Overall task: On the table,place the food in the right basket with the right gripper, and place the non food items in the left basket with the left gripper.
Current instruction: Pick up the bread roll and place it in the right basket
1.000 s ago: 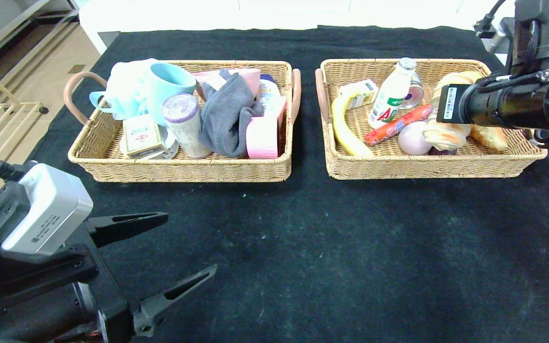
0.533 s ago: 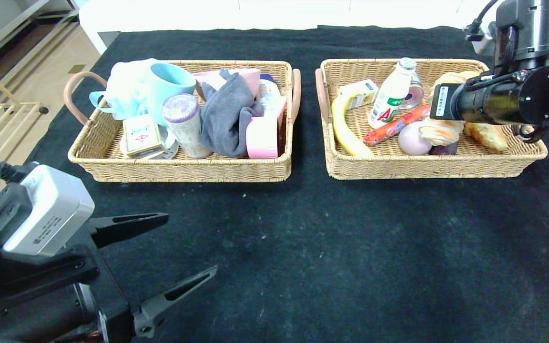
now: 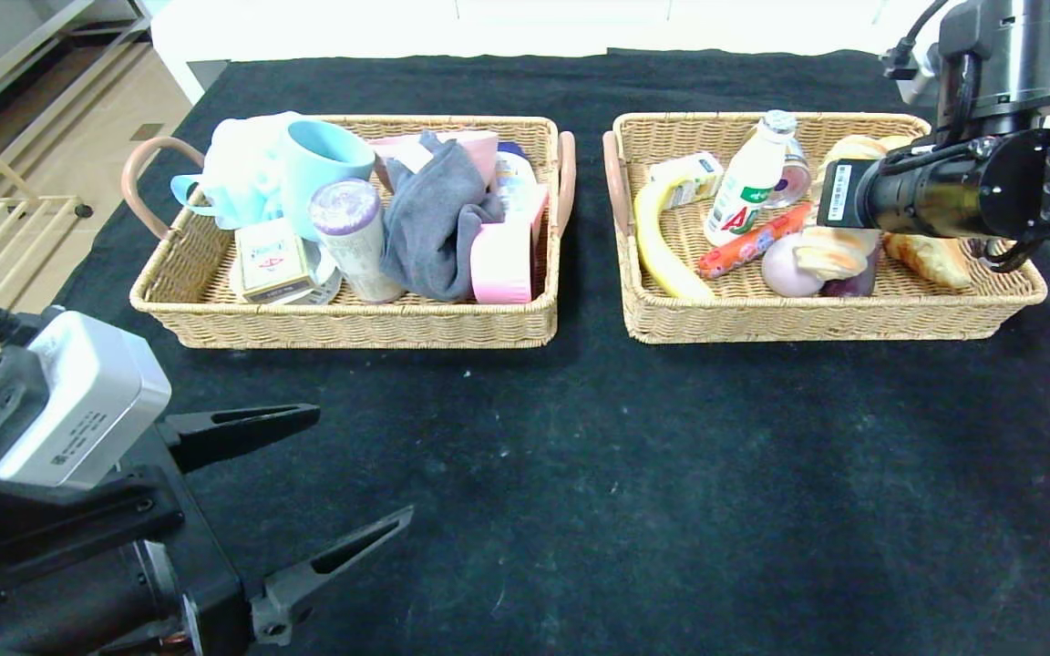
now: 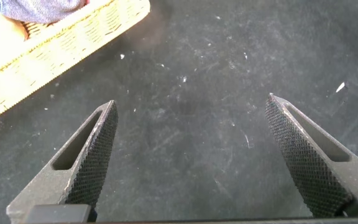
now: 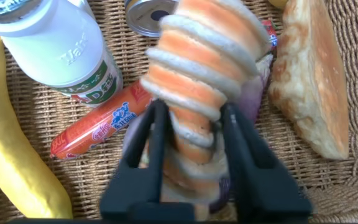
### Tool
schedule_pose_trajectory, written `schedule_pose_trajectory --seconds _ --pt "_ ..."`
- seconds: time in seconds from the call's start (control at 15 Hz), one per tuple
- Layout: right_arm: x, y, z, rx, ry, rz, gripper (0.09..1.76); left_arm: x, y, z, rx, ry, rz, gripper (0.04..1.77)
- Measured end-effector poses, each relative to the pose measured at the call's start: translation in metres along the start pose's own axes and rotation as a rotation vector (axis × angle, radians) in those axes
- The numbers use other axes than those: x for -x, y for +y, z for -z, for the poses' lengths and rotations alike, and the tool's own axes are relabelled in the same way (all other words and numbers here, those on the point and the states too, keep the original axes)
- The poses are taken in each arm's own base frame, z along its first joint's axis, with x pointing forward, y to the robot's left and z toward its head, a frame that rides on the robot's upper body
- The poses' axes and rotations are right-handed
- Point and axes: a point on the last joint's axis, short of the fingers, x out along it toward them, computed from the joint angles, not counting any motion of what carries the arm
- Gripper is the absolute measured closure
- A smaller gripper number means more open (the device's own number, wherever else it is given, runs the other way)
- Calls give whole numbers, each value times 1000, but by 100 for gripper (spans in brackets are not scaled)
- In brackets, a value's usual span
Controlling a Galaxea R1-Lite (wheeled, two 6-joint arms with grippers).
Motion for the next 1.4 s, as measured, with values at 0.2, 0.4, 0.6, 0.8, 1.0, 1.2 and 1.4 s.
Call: schedule_pose_trajectory --seconds 0.2,0.4,0.6,0.8,1.0,1.2,1.4 --pt "-1 -1 0 -2 -3 18 80 0 0 -1 0 -3 -1 9" --pt "-2 -1 1 0 -1 39 58 1 0 -1 -1 -4 -1 9" --pt "-2 -1 2 0 2 40 44 1 0 -1 -2 -4 -1 9" --pt "-2 -1 2 1 3 39 35 1 0 0 -1 -3 -1 9" --pt "0 1 3 3 3 31 29 1 0 0 -2 -3 -1 9" --pt "1 3 3 5 6 25 24 0 0 0 -2 -2 0 9" --pt "9 6 1 5 0 8 21 0 0 0 -1 -1 0 9"
